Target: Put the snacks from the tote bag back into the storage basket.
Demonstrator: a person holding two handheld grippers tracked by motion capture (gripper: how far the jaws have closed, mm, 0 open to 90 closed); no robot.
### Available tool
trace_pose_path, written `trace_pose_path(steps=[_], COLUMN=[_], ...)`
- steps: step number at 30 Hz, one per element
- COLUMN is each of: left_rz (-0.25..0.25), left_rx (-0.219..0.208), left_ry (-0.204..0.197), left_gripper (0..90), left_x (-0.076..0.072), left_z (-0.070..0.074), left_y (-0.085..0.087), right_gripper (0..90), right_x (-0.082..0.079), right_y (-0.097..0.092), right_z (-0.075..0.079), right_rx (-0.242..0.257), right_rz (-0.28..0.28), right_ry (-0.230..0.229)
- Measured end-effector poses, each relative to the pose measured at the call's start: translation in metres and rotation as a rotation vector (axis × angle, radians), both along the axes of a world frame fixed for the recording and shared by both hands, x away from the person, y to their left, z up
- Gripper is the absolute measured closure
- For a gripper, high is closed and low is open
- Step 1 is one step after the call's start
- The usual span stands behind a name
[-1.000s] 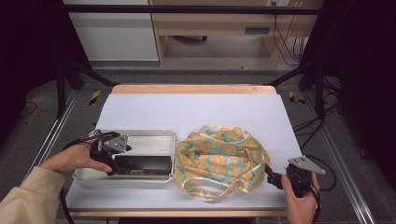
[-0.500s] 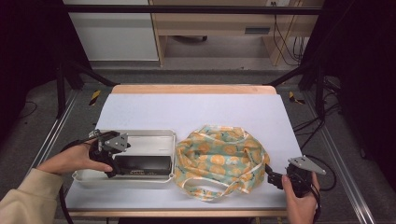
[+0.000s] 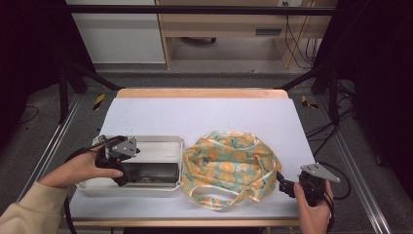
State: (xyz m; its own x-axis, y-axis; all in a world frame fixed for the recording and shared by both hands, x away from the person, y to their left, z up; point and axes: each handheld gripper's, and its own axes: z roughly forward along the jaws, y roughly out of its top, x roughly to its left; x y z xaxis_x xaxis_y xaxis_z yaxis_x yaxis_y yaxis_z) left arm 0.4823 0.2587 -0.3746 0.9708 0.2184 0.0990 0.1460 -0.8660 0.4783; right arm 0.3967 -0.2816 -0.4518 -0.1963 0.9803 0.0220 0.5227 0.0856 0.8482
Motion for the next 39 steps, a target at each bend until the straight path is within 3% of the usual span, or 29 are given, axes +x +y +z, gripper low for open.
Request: trace_pose_path(steps=[9,15,26,32,36,39], left_rz=[0.041,0.1,0.165,0.24,0.273,0.302], left_rx=[-0.031,-0.087,-0.126,-0.153,-0.18,-0.161], left_ry=[-0.009,-0.038,-0.082,-0.127,-0.129,-0.153], left_gripper=[7.2,7.4,7.4,7.8,8.2,9.0], left_x=[-0.003,-0.008,-0.011,-0.015,-0.017,-0.015], left_z=[0.008,0.012,0.022,0.017,0.007,0.003], left_y=[-0.008,-0.016,-0.031,-0.038,-0.042,-0.043], right_gripper=[5.8,5.8,5.8,5.8,5.8,5.8], right_x=[0.0,0.0,0.0,0.0,0.0,0.0], right_y=[0.0,0.001,0.001,0.001,0.001,0.001], right_z=[0.0,0.0,0.0,0.0,0.0,0.0], right_rx=[0.004,0.004,0.003,0.003,0.003,0.002], right_rz=[0.003,0.005,0.004,0.006,0.008,0.007], right_ry=[0.004,0.004,0.004,0.005,0.008,0.007])
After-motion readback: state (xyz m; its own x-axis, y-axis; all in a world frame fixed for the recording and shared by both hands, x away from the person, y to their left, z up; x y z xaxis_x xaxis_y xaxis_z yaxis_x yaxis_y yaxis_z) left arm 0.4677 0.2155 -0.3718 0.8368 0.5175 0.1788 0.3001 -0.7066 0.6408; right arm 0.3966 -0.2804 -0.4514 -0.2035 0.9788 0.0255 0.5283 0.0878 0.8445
